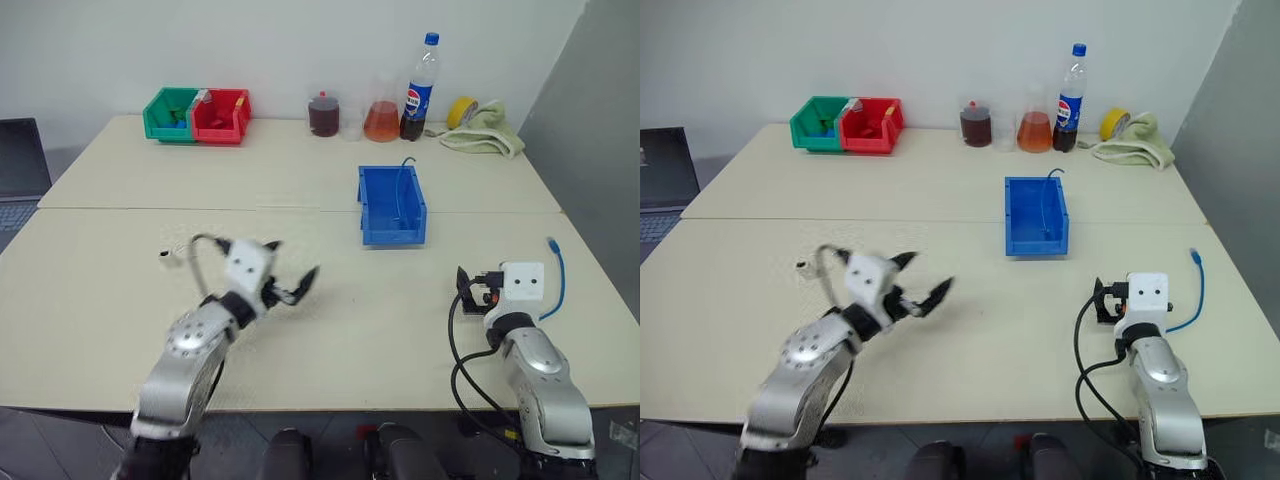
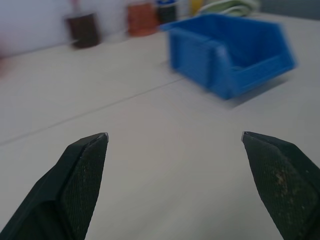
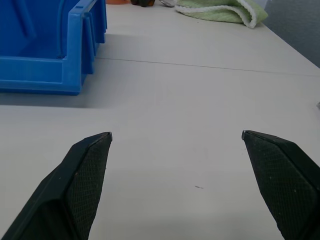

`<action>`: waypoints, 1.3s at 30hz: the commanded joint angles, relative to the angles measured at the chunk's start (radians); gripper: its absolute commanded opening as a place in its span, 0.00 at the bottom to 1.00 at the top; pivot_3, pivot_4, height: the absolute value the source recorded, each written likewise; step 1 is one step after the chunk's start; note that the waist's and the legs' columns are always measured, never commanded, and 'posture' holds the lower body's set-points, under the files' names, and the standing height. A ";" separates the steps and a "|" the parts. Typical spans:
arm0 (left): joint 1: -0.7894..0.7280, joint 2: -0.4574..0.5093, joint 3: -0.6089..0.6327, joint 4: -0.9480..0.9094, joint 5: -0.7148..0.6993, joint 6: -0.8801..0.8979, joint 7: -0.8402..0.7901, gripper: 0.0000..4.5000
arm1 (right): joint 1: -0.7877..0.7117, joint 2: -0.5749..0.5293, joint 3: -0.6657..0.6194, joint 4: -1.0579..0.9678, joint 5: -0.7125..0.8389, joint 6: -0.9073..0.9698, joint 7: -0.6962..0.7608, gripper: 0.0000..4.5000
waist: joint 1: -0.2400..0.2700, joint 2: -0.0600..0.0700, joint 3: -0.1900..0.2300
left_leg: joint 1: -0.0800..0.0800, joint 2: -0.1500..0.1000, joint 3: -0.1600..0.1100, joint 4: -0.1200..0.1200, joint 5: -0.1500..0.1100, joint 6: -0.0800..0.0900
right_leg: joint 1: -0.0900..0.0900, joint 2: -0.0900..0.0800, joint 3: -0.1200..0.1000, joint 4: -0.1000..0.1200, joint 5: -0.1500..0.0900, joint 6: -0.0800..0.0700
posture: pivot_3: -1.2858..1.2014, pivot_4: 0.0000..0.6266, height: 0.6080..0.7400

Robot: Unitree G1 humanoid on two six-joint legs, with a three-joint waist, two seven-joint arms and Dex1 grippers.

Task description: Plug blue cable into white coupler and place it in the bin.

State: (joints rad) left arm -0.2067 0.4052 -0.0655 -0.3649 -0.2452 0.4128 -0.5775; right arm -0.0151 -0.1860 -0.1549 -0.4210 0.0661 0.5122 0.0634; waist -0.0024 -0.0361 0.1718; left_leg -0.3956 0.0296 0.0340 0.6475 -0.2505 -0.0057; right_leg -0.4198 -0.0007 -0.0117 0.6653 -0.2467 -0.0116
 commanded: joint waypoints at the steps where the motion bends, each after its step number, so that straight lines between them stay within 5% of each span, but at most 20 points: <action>1: -0.163 0.027 -0.114 0.053 -0.068 -0.019 -0.234 1.00 | -0.024 -0.046 -0.046 -0.086 0.011 0.048 0.010 0.99 | -0.001 0.000 0.000 | 0.000 0.000 0.000 0.000 0.000 0.000 | 0.000 0.000 0.000 0.000 0.000 0.000 | 0.52 0.24 1.00; 6: -0.374 0.016 -0.228 0.257 -0.068 -0.089 -0.474 1.00 | -0.065 -0.174 -0.128 -0.055 0.022 0.109 0.066 0.99 | -0.005 0.001 0.000 | 0.000 0.000 0.000 0.000 0.000 0.000 | 0.000 0.002 0.000 0.000 0.000 0.000 | 0.52 0.24 1.00; 10: -0.483 -0.039 -0.258 0.462 -0.008 -0.211 -0.514 1.00 | -0.122 -0.316 -0.182 0.078 0.051 0.134 0.156 0.99 | -0.003 0.001 0.000 | 0.000 -0.001 0.000 0.001 0.000 0.001 | 0.000 0.007 0.001 0.000 0.000 0.000 | 0.52 0.24 1.00; 21: -0.580 -0.133 -0.243 0.663 0.035 -0.331 -0.544 1.00 | -0.467 -0.619 -0.161 0.819 0.060 -0.066 0.420 0.99 | -0.007 0.003 0.000 | -0.001 -0.001 0.000 0.000 0.000 0.001 | 0.000 0.009 0.002 -0.001 0.000 0.000 | 0.52 0.24 1.00; 30: -0.558 -0.127 -0.239 0.632 0.037 -0.319 -0.553 1.00 | -0.666 -0.648 -0.102 1.247 0.064 -0.156 0.582 0.99 | -0.007 0.003 0.000 | -0.001 0.000 0.001 0.000 0.000 0.002 | 0.000 0.008 0.003 -0.001 0.000 0.000 | 0.52 0.24 1.00; 39: -0.537 -0.106 -0.237 0.588 0.030 -0.292 -0.555 1.00 | -0.760 -0.651 -0.073 1.464 0.034 -0.221 0.563 0.99 | -0.008 0.004 0.000 | -0.001 0.000 0.001 0.001 0.001 0.001 | 0.000 0.008 0.003 0.000 0.000 -0.001 | 0.52 0.24 1.00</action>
State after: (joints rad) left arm -0.7440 0.2949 -0.3177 0.2700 -0.2097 0.1200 -1.1276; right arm -0.7507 -0.8095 -0.2286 1.0303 0.1037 0.3207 0.6243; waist -0.0105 -0.0319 0.1719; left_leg -0.3963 0.0297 0.0350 0.6480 -0.2498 -0.0042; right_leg -0.4202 0.0069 -0.0083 0.6648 -0.2463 -0.0123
